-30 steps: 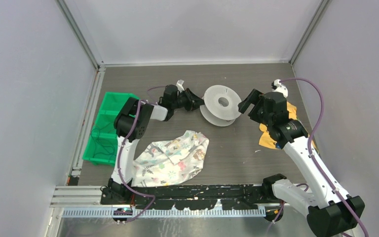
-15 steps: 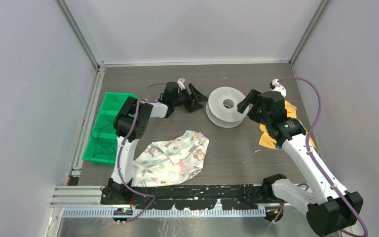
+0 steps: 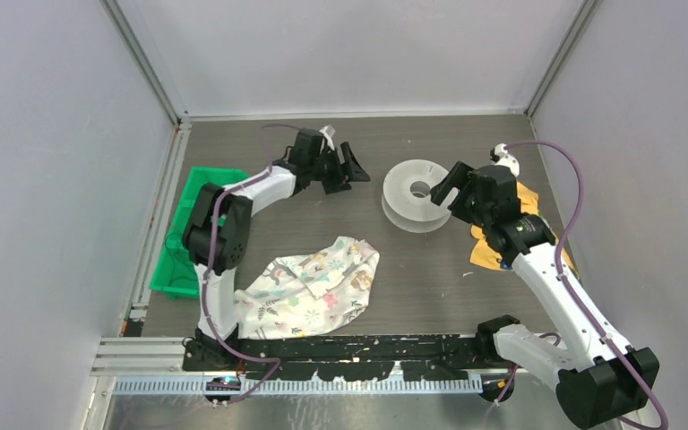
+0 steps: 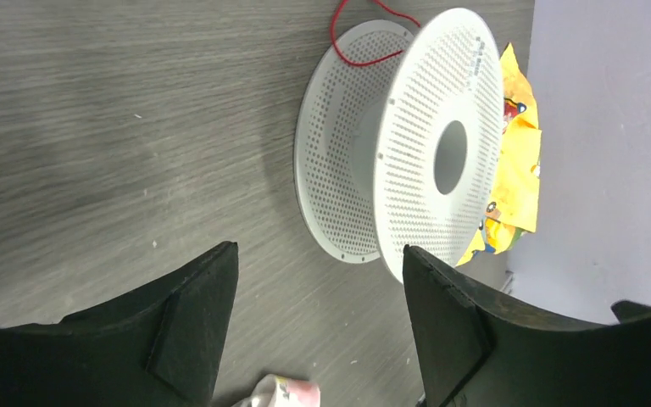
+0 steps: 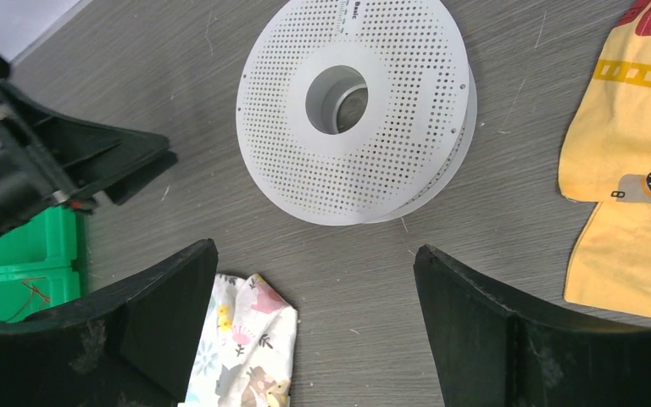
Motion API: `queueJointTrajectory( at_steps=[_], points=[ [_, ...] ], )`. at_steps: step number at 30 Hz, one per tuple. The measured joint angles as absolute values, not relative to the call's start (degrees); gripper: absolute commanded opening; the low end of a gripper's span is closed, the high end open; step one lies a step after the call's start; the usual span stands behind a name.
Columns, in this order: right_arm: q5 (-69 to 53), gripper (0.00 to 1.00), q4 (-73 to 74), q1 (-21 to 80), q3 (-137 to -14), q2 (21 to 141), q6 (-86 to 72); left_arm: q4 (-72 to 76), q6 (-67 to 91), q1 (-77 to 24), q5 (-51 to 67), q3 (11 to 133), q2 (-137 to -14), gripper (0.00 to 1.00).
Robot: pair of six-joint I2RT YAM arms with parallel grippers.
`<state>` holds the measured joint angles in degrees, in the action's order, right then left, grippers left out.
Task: Wrap the cables
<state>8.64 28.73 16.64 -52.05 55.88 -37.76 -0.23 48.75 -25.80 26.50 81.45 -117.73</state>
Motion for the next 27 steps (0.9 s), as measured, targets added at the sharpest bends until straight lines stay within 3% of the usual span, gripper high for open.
queueJointTrajectory(
  at_steps=[7,17,20,27],
  points=[
    [9.2,0.98,30.0,16.6,-53.6,58.0,-39.4,-9.8,40.7,-24.4,21.4,81.6,-104.6,0.71],
    [17.5,1.00,40.4,16.6,-66.4,69.8,-39.3,-22.0,33.0,-12.5,21.2,73.8,-87.3,0.74],
    [19.0,1.00,41.1,16.6,-66.4,69.5,-39.1,-25.8,29.4,-13.1,15.7,70.2,-78.7,0.86],
    [21.0,1.00,40.3,16.6,-66.2,67.2,-39.2,-24.5,28.1,-13.7,-2.0,61.2,-60.9,0.88]
  ],
)
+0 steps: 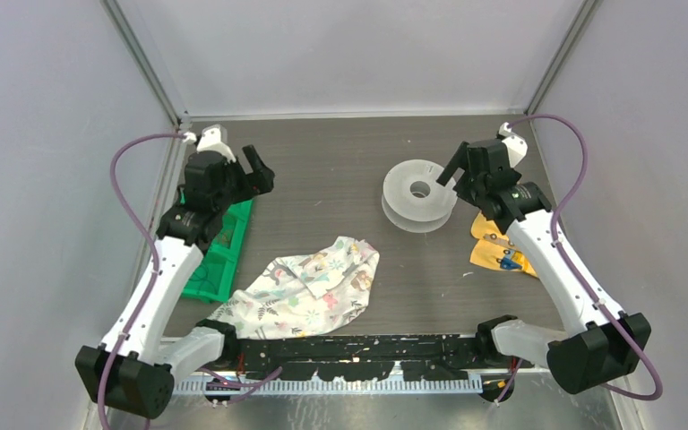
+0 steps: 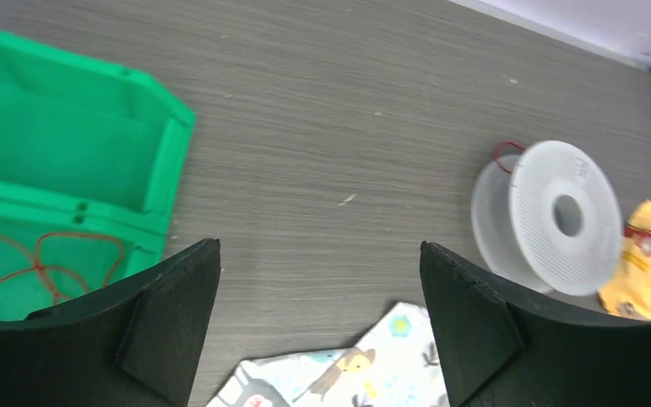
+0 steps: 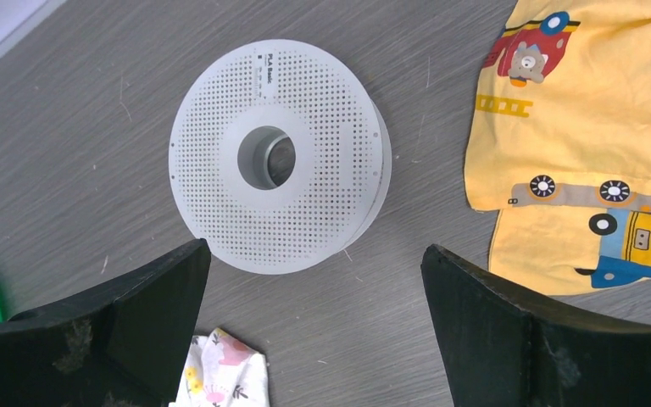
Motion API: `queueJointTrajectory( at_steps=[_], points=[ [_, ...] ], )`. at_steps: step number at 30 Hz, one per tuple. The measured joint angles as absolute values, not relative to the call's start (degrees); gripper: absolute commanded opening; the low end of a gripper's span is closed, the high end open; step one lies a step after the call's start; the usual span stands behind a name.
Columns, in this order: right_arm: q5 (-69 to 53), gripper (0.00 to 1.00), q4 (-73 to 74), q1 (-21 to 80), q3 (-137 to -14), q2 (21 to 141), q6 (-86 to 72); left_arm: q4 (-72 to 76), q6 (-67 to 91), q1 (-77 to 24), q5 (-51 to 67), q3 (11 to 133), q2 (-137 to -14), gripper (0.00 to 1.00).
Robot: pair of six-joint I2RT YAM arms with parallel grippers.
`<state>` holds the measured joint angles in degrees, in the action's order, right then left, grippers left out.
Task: Wrap the cables
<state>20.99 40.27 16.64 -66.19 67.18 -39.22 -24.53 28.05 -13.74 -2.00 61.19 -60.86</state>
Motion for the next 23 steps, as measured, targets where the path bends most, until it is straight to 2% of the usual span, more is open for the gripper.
queueJointTrajectory(
  at_steps=[5,14,20,23],
  points=[
    [22.0,0.99,38.9,16.6,-65.6,66.3,-39.7,-22.8,28.1,-13.7,-9.0,55.0,-57.8,0.88],
    [22.0,0.99,37.1,16.6,-65.2,66.3,-41.0,-22.1,28.6,-13.7,-12.1,54.7,-58.3,0.94],
    [21.6,0.99,36.4,16.6,-64.4,66.3,-41.6,-28.0,33.2,-13.7,-18.1,60.9,-63.7,0.93],
    [21.3,0.99,36.2,16.6,-64.4,66.5,-42.1,-33.0,35.4,-13.7,-21.1,66.4,-68.0,0.96]
  ],
)
